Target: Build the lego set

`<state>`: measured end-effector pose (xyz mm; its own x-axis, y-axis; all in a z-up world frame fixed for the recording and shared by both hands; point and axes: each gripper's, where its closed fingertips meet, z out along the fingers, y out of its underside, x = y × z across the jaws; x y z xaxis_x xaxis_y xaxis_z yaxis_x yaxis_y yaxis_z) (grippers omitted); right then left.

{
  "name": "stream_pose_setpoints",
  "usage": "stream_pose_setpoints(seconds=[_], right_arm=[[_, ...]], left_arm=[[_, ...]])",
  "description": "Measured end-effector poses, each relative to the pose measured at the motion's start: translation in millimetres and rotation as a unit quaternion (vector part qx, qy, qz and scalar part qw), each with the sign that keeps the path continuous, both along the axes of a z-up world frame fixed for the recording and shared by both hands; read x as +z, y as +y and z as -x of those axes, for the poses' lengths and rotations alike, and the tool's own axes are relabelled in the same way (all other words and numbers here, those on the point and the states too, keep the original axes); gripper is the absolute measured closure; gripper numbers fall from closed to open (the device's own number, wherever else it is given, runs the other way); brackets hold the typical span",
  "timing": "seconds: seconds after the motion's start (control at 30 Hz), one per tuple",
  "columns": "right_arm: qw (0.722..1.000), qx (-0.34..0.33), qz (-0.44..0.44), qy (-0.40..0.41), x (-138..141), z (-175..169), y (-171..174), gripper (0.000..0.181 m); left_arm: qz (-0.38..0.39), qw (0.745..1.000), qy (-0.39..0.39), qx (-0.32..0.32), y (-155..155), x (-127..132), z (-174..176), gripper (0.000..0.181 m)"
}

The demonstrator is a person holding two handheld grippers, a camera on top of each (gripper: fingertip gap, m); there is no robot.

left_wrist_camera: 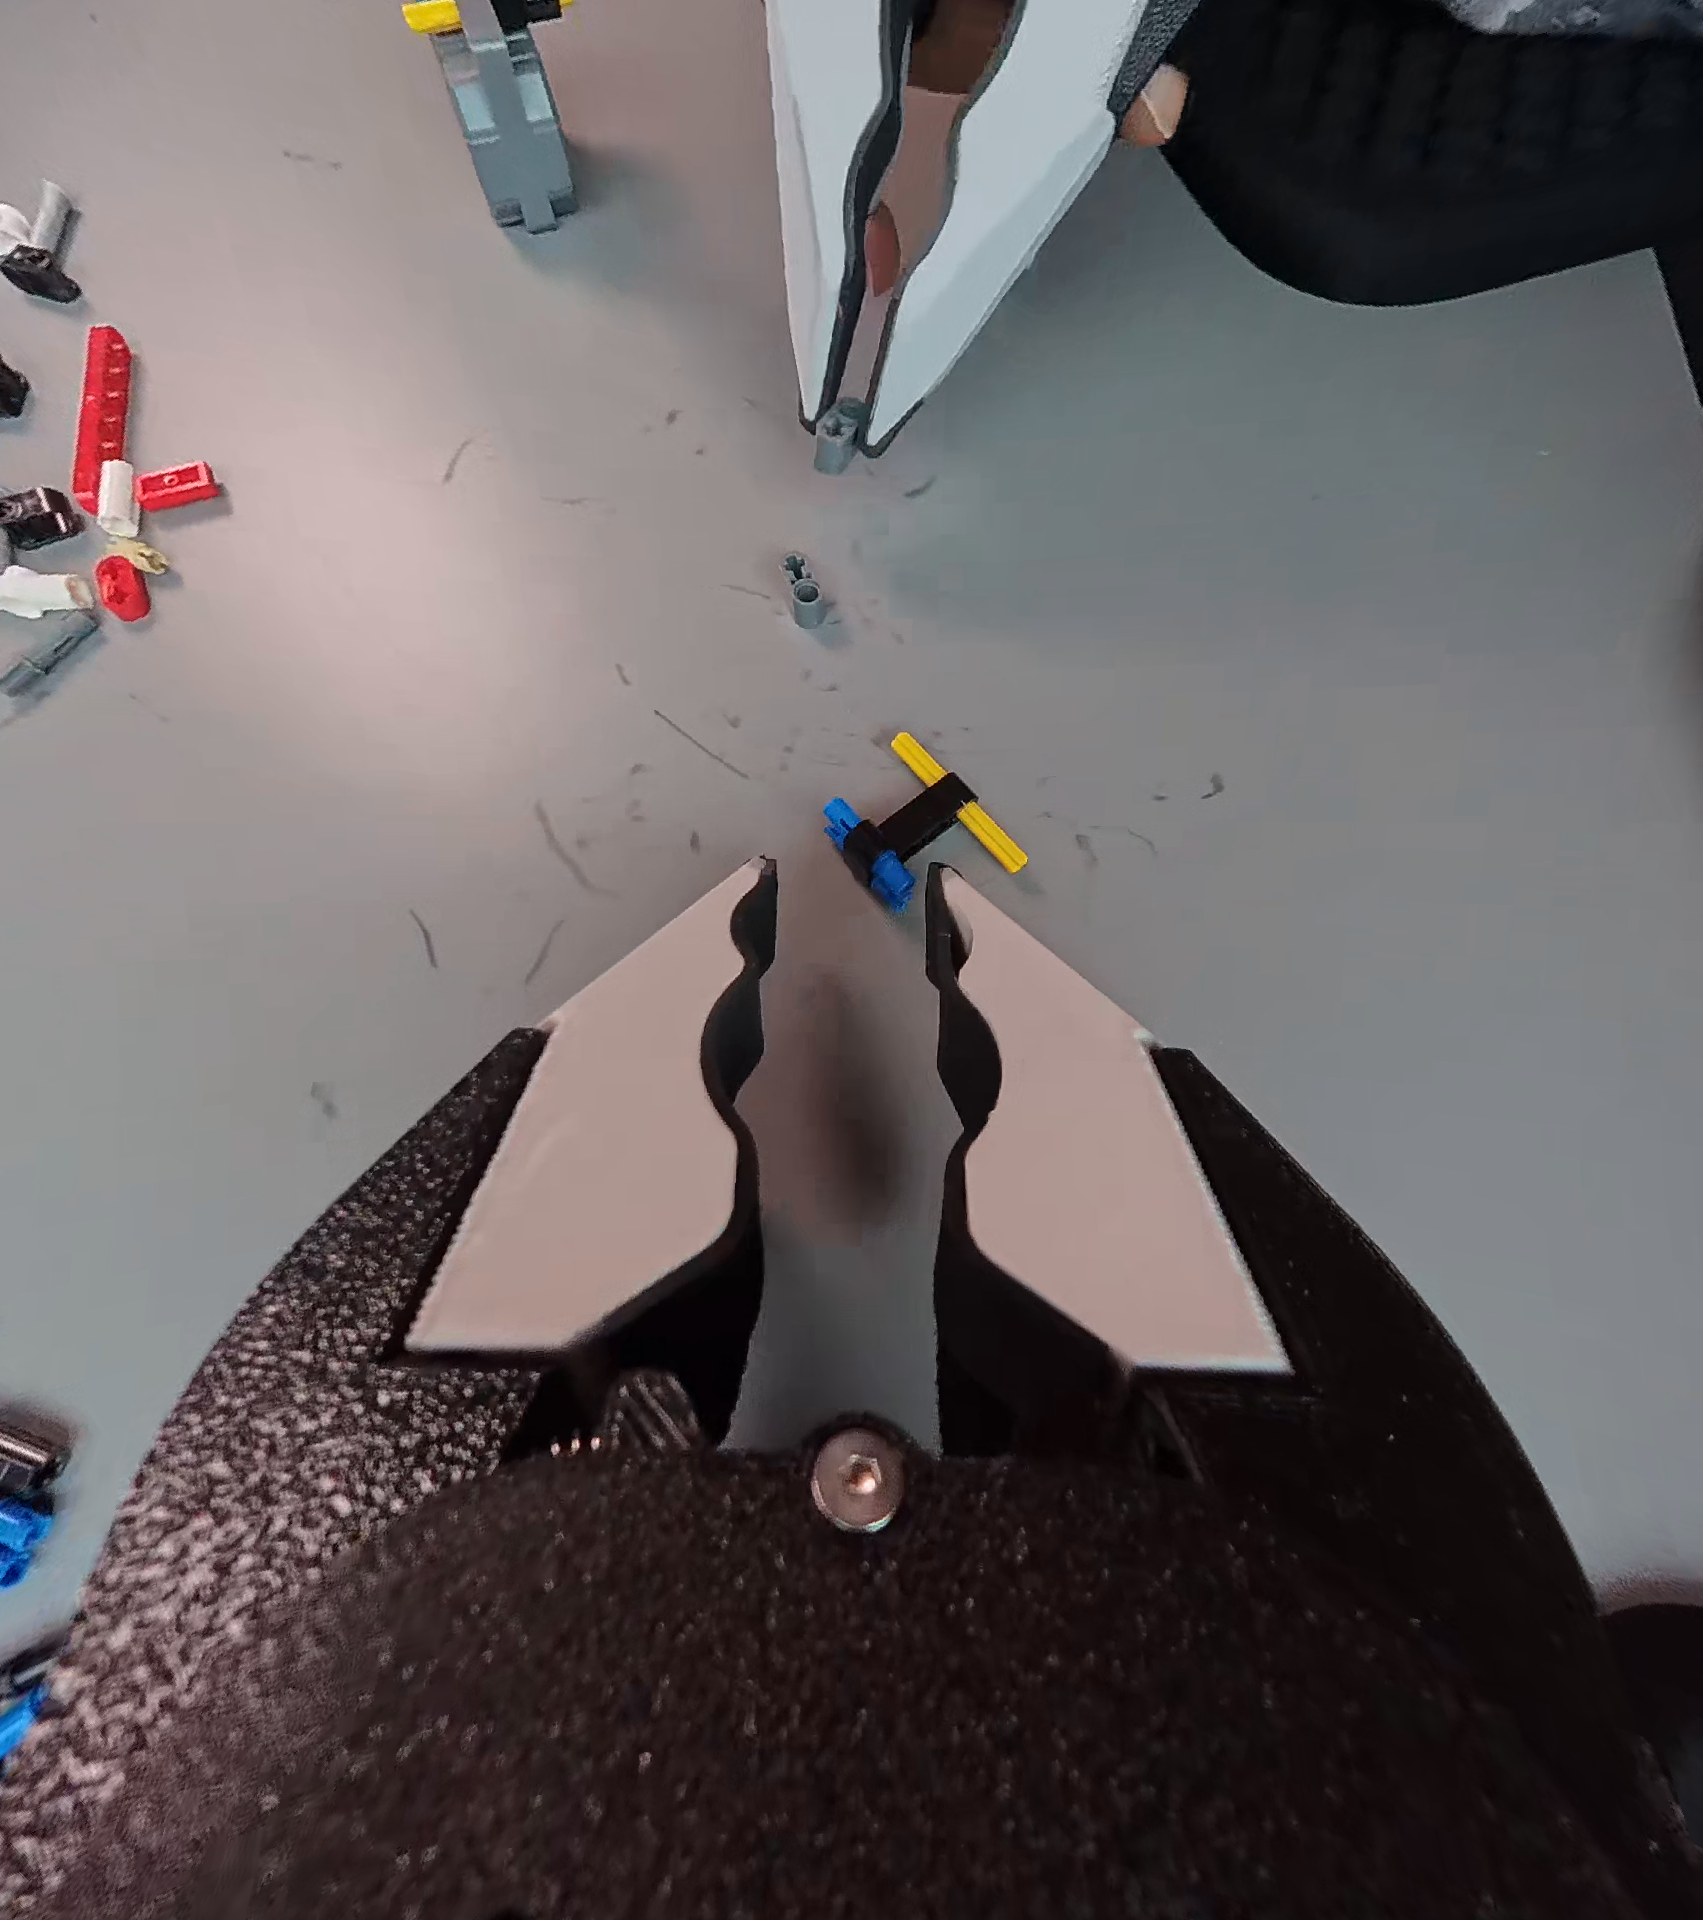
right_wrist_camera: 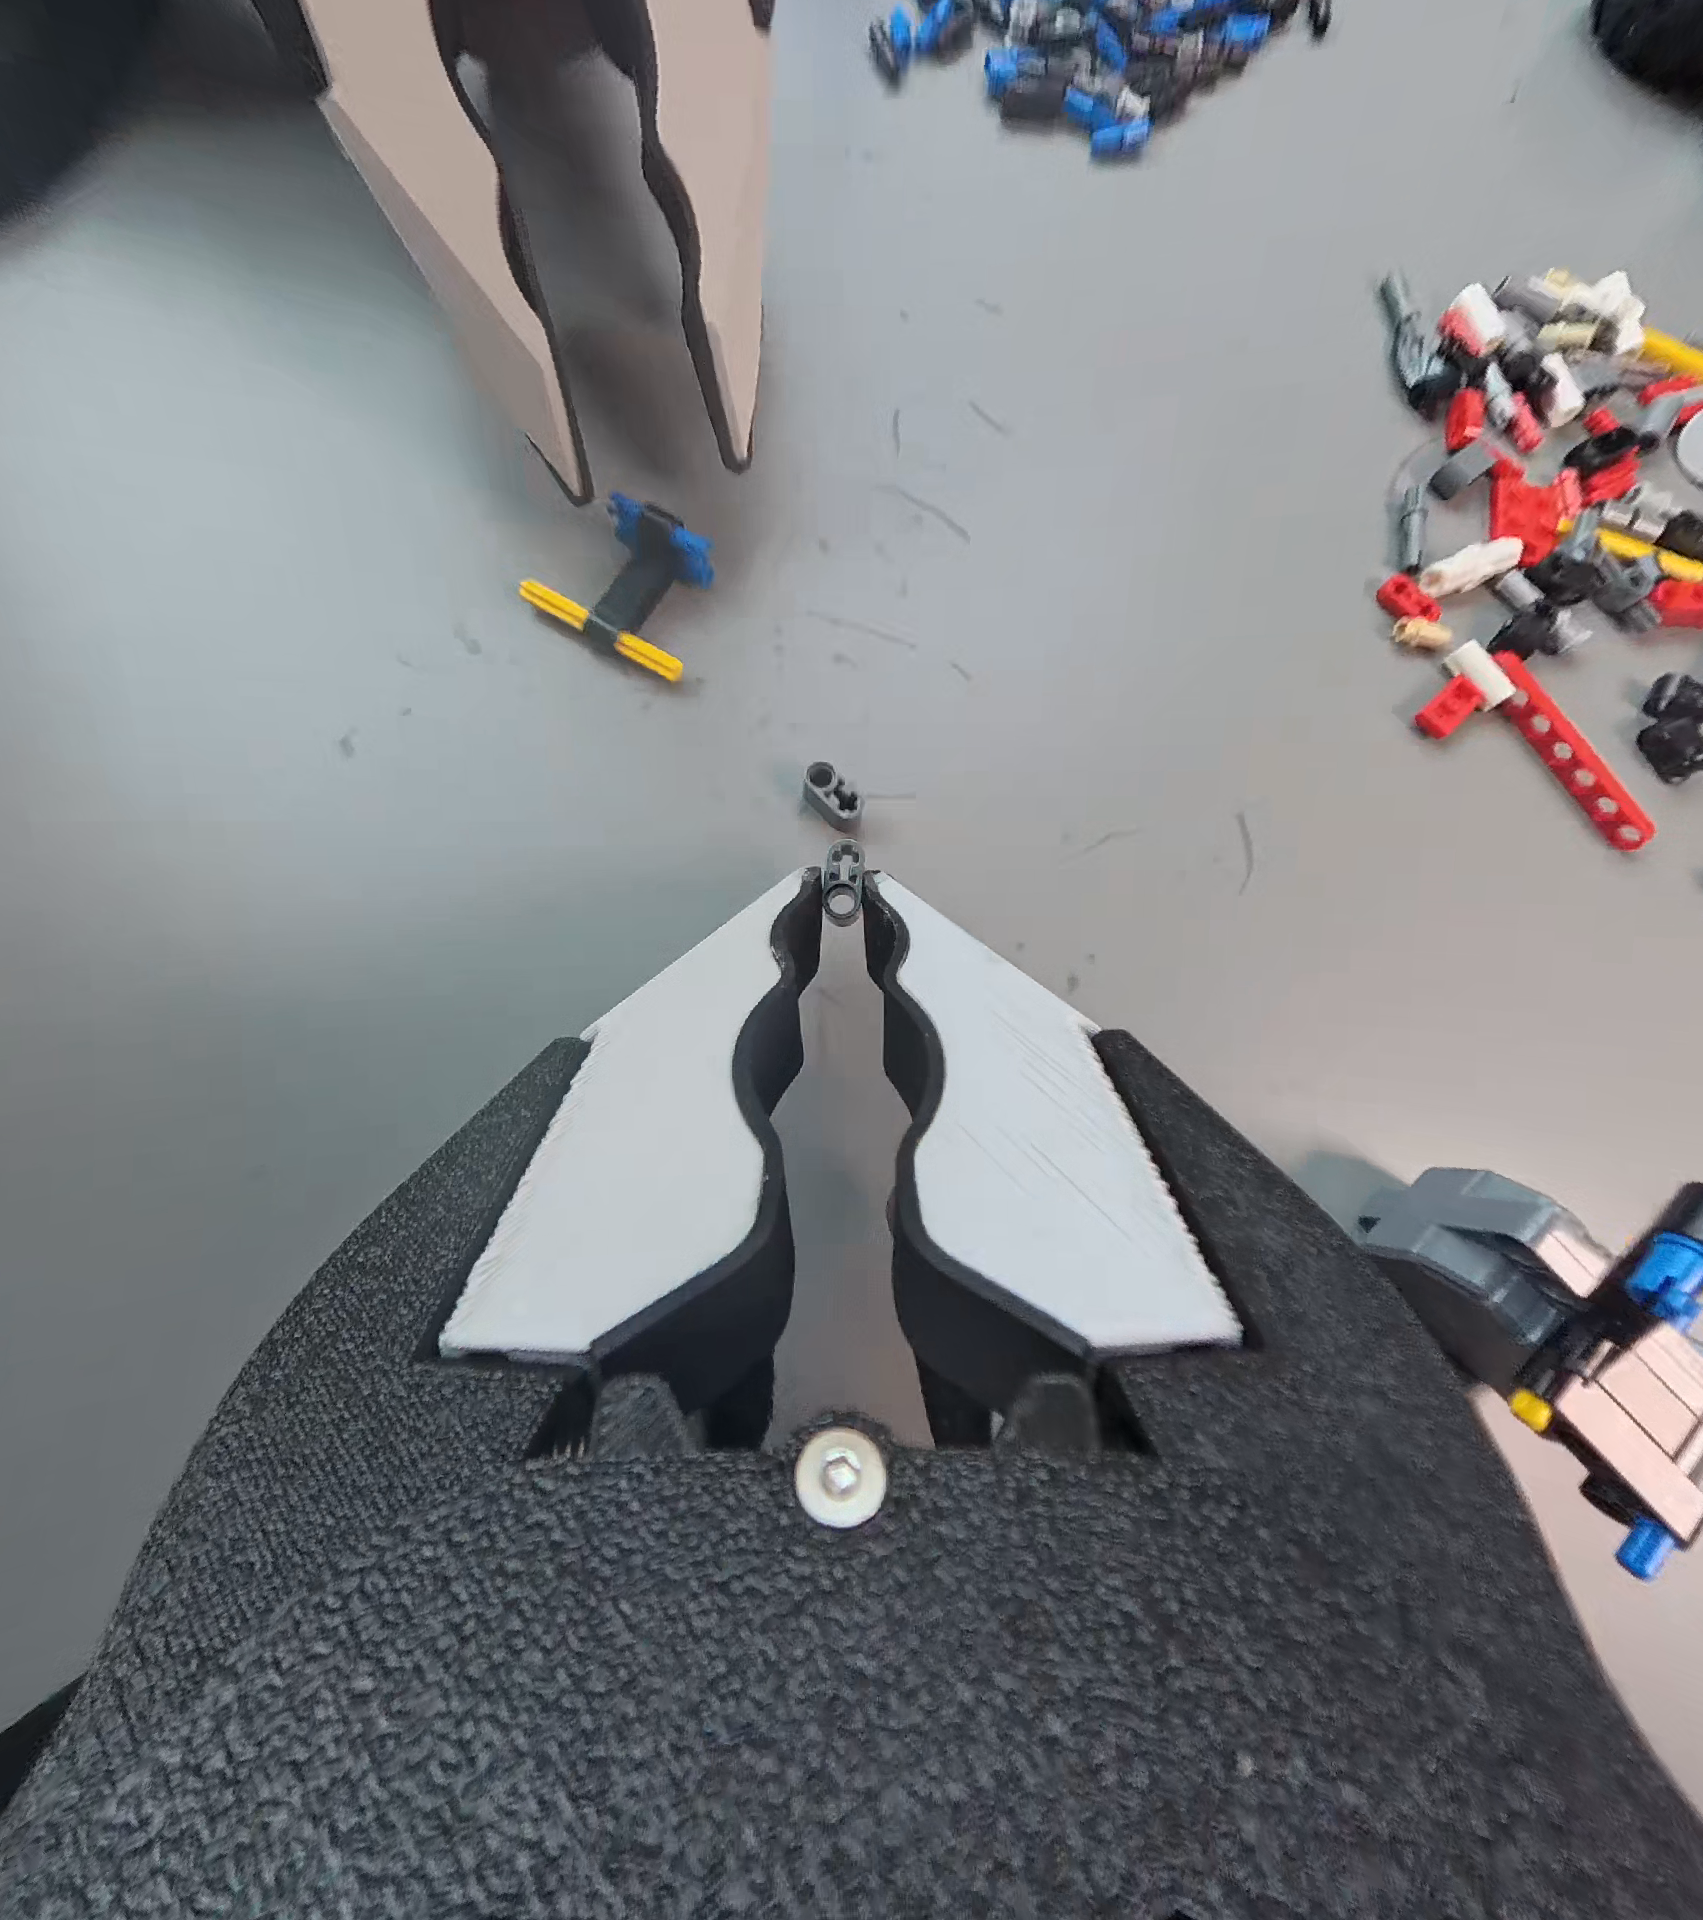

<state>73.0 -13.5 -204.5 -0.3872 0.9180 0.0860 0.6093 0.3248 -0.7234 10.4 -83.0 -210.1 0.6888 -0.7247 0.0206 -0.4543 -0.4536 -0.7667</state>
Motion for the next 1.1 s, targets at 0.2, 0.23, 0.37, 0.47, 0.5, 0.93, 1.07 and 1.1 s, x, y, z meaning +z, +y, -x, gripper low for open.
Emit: stream_pose_setpoints(seconds=[0.2,0.23,0.37,0.47,0.5,0.93,1.07,1.1], right_arm=[[0.988,0.028,0.084,0.124,38,13,-28,0.174],[0.986,0.027,0.091,0.136,41,15,-32,0.174],[0.973,0.055,0.116,0.194,56,20,-57,0.174],[0.959,0.069,0.106,0.255,76,22,-69,0.174],[0.956,0.067,0.08,0.274,80,23,-69,0.174],[0.941,0.05,-0.097,0.32,77,30,-61,0.174],[0.936,0.045,-0.141,0.32,75,32,-57,0.174],[0.935,0.045,-0.148,0.318,73,33,-56,0.174]], left_arm=[[-0.003,0.998,-0.033,0.05,-4,11,-8,0.155],[-0.014,0.998,-0.032,0.054,-3,15,-11,0.155],[-0.042,0.989,-0.138,0.046,-1,53,-37,0.154],[-0.009,0.966,-0.256,0.042,-3,76,-47,0.155],[0.008,0.957,-0.286,0.047,-3,80,-47,0.156],[0.083,0.898,-0.413,0.127,17,79,-40,0.163],[0.088,0.898,-0.414,0.124,16,78,-40,0.164],[0.089,0.899,-0.41,0.123,16,77,-41,0.164]])
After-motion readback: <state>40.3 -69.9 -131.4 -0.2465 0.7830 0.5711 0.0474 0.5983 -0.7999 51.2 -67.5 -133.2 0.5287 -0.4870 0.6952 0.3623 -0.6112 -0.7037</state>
